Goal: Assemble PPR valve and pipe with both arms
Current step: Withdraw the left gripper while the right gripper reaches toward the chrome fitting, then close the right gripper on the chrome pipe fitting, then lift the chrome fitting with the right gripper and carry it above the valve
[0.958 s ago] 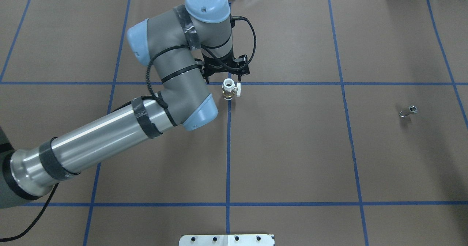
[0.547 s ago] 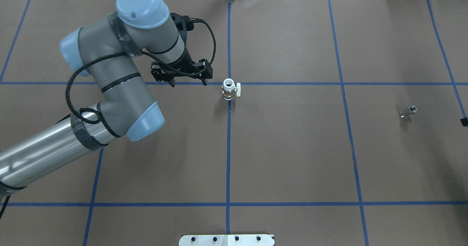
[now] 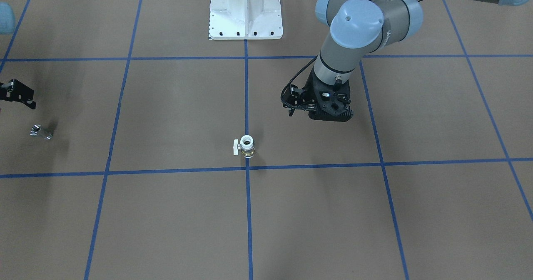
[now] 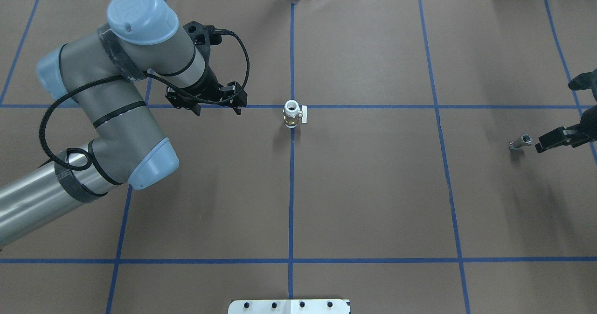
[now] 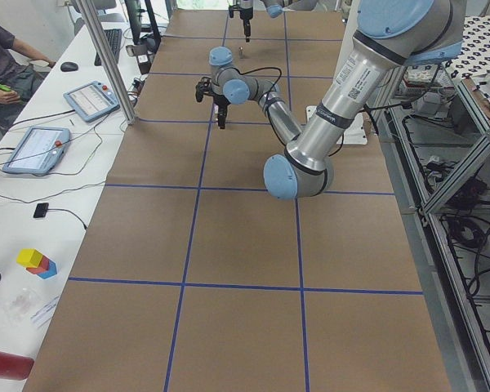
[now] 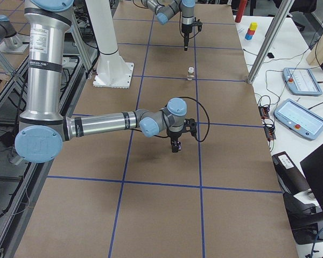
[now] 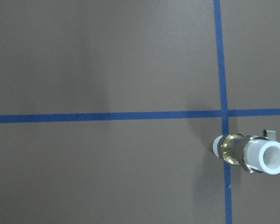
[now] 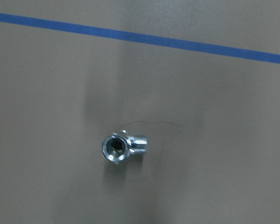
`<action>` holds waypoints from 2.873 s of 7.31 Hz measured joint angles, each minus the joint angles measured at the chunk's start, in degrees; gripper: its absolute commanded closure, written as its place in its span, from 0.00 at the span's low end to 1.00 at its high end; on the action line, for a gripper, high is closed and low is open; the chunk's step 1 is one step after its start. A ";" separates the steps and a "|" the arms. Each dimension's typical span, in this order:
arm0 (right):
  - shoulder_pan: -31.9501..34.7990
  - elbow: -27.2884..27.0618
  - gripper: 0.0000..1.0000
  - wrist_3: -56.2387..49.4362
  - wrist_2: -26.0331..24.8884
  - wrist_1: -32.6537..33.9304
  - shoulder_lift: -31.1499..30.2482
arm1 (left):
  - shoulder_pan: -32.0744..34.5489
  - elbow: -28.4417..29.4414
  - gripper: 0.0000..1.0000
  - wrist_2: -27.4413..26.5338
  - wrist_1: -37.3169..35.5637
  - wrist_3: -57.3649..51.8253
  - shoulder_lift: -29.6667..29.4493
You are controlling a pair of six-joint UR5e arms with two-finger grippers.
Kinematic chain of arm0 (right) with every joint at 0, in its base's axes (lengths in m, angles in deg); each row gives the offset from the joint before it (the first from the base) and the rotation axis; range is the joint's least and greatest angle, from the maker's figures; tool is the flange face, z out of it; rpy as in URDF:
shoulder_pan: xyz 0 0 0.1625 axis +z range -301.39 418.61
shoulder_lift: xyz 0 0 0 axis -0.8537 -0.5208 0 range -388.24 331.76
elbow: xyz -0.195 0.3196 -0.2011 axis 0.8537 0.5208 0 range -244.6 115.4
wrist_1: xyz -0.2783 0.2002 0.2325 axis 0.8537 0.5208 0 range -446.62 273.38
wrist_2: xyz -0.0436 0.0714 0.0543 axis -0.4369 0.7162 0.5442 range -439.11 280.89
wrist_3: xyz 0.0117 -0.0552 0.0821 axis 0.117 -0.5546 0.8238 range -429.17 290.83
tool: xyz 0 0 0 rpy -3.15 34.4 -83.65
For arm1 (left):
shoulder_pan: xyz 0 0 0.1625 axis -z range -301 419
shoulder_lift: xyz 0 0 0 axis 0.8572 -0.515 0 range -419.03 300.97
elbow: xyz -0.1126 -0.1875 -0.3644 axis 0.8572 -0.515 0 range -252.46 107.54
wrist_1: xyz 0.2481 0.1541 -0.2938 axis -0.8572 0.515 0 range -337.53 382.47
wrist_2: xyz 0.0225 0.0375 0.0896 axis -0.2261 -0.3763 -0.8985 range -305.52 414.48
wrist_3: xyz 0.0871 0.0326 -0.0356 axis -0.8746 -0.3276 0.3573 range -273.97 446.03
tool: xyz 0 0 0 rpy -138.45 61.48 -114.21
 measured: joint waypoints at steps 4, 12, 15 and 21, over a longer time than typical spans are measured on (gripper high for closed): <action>-2.40 4.47 0.11 0.66 -2.19 -0.02 5.16 | 0.05 -0.77 0.01 0.00 -0.02 -0.50 0.85; -3.05 6.80 0.33 0.86 -2.46 0.06 6.40 | 0.06 -0.89 0.01 -0.07 -0.02 -0.51 0.96; -3.05 6.96 0.87 0.90 -2.42 0.06 6.71 | 0.06 -0.85 0.01 -0.08 -0.02 -0.51 0.96; -2.96 4.72 1.00 3.82 -1.73 1.85 10.37 | 0.30 -1.06 0.01 -0.08 0.00 -0.53 0.90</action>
